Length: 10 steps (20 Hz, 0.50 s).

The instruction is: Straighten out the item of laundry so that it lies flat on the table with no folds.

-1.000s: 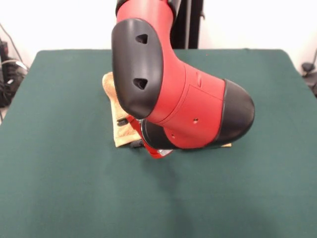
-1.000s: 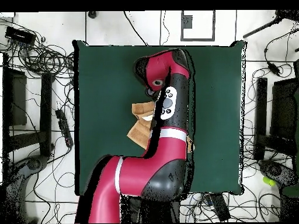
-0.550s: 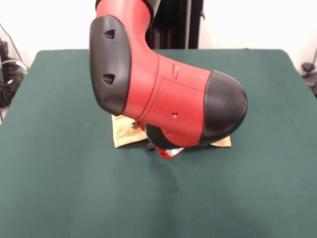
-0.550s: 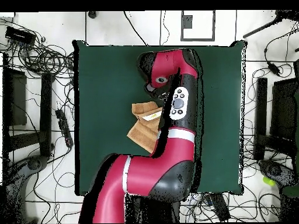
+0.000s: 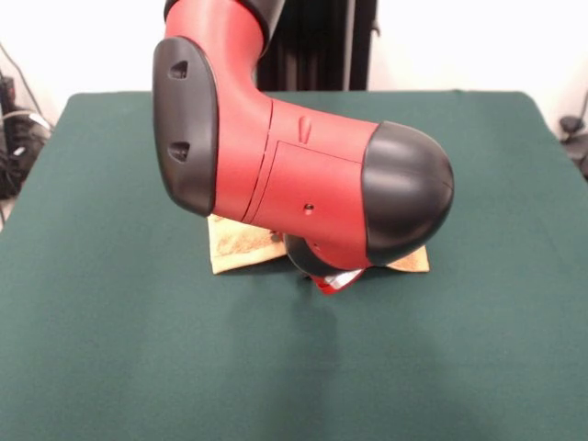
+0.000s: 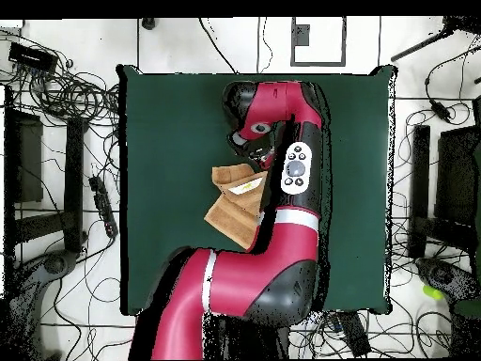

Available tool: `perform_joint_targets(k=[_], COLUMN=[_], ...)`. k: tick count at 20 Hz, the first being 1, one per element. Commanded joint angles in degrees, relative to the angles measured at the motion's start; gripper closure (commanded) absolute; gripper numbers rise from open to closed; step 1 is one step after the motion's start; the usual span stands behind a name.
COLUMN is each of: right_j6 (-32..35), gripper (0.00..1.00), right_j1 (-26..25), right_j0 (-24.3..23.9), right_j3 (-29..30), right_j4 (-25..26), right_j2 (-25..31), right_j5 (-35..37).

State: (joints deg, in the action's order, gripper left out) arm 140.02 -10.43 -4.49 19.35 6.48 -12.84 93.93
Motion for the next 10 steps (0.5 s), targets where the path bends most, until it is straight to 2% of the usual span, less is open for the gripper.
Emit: perform_joint_targets(k=[1, 6, 10], right_j6=[1.8, 3.1, 2.4], gripper=[0.00, 0.00, 0.00], right_j1=[-5.9, -6.2, -7.5], right_j0=[1.7, 2.5, 3.0], right_j3=[7.7, 8.4, 7.1], right_j4=[-1.5, 1.4, 3.0], right_j2=[6.8, 4.1, 2.3], right_j5=[-7.7, -8.5, -5.9])
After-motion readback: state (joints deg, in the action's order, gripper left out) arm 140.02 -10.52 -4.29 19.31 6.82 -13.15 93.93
